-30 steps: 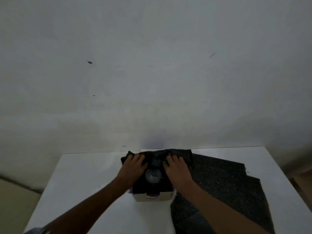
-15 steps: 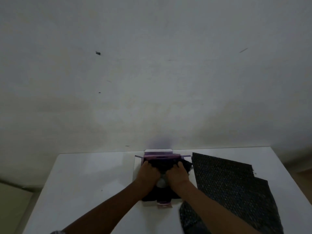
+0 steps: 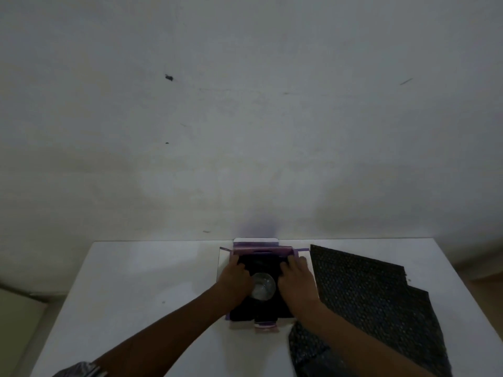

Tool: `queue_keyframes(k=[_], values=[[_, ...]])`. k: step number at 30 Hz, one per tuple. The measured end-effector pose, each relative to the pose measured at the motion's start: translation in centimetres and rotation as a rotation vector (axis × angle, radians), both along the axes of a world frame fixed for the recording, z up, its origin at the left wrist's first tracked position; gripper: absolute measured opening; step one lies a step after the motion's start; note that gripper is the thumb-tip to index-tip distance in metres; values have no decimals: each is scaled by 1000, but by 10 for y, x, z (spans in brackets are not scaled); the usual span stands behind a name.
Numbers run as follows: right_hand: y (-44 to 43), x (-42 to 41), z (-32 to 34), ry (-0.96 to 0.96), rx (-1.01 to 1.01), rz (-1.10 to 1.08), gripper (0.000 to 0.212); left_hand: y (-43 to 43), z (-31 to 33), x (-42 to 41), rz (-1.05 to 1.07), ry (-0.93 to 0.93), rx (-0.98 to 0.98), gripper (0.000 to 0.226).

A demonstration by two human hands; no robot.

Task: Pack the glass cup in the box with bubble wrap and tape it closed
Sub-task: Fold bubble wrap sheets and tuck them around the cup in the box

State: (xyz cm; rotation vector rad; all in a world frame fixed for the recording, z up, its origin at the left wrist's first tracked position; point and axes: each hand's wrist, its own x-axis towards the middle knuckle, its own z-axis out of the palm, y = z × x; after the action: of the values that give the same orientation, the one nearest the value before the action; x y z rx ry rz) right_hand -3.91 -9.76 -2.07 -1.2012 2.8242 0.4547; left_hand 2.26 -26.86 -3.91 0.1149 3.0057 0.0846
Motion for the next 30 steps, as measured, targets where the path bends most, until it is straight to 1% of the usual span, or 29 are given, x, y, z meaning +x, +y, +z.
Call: queue_keyframes(k=[1,2,3,4,5,7,9,11,12,13,14,15,16,17,18,20,22,23,24,25,26,27,29,30], values=[[-3,0,-4,-37,-12,-15,32,-2,5,1,0,-104,-42,35],[-6,-1,-7,-74,-16,-32,31,-3,11,2,-54,-134,-85,24],[-8,-2,-10,-89,-22,-45,31,-5,14,-2,-67,-107,-42,14],[-9,-4,-11,-90,-26,-51,30,-5,18,-5,-63,-114,21,14],[-8,-5,-12,-74,-31,-42,28,-6,18,-11,-92,-79,47,16],[-6,-5,-1,-80,-34,-27,23,-2,20,-21,-184,-31,30,15],[2,-6,15,-69,-85,-31,34,5,15,-30,-300,-44,62,24],[16,-12,24,-80,-235,-131,41,16,11,-36,-373,-67,128,35],[24,-14,25,-114,-330,-212,40,22,7,-38,-392,-91,141,35],[32,-16,23,-180,-431,-279,33,27,5,-41,-404,-101,124,32],[37,-16,22,-281,-519,-321,22,31,0,-44,-426,-78,90,28],[41,-15,20,-412,-585,-347,13,33,0,-46,-443,-95,40,28],[44,-13,21,-536,-649,-371,13,35,0,-50,-473,-110,-10,28],[46,-10,23,-623,-709,-394,14,36,3,-54,-481,-132,-58,29],[46,-7,28,-652,-739,-407,18,36,4,-57,-482,-150,-91,30],[46,-7,39,-673,-717,-372,31,38,5,-59,-446,-218,-137,36],[42,-6,40,-692,-662,-333,47,39,-1,-59,-420,-244,-179,41],[40,-6,40,-718,-686,-356,48,41,-2,-57,-408,-234,-200,42],[37,-4,38,-689,-732,-380,43,42,-2,-57,-402,-219,-205,41],[37,-1,34,-673,-815,-470,37,43,-1,-57,-404,-189,-177,38],[38,-1,28,-736,-880,-568,38,44,1,-58,-398,-137,-111,33],[38,0,24,-782,-934,-625,40,45,4,-56,-376,-82,6,28],[39,2,24,-741,-979,-617,34,45,5,-51,-309,-36,247,22],[41,1,20,-716,-1011,-557,31,42,2,-48,-315,-26,285,22]])
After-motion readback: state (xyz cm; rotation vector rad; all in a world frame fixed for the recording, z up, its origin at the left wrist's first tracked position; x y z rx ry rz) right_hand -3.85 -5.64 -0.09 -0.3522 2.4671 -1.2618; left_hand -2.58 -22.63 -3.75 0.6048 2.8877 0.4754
